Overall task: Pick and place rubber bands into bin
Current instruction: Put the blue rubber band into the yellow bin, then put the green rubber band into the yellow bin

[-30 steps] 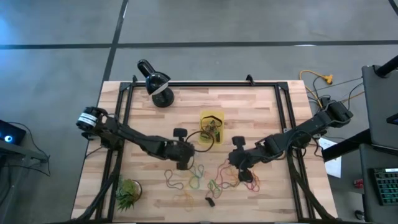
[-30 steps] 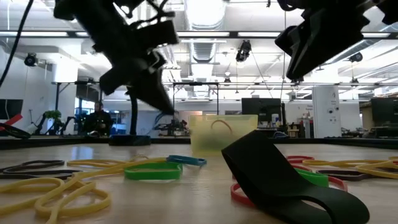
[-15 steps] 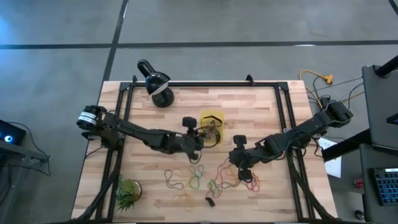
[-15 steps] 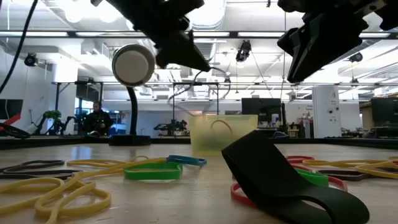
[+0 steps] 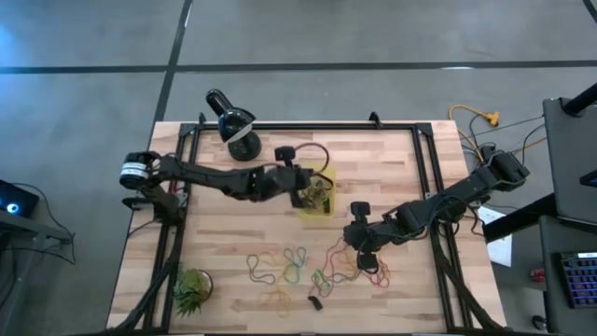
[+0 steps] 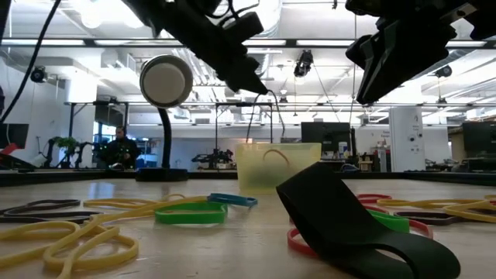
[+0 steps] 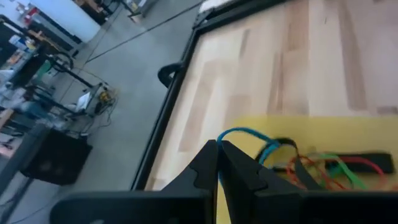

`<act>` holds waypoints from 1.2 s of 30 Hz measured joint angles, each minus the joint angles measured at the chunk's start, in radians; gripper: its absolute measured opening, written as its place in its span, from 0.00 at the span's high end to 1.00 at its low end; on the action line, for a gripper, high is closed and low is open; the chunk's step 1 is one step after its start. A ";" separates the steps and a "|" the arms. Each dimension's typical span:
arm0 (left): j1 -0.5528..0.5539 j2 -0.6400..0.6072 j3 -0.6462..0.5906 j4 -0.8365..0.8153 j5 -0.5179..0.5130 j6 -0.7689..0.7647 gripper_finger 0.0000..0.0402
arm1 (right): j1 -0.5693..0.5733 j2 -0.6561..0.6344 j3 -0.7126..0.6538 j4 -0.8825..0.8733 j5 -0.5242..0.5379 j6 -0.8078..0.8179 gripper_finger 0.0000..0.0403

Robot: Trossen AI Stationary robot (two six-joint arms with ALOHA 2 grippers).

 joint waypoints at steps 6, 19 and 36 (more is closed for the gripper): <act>0.069 0.000 -0.001 0.032 0.174 -0.023 1.00 | 0.000 0.000 0.000 0.001 0.000 0.000 0.85; 0.088 0.085 -0.003 0.042 0.202 -0.054 0.79 | 0.000 0.000 -0.002 0.002 0.026 -0.001 0.85; 0.034 0.061 -0.001 -0.040 0.231 -0.132 0.72 | -0.001 0.000 -0.090 0.045 0.026 0.063 0.85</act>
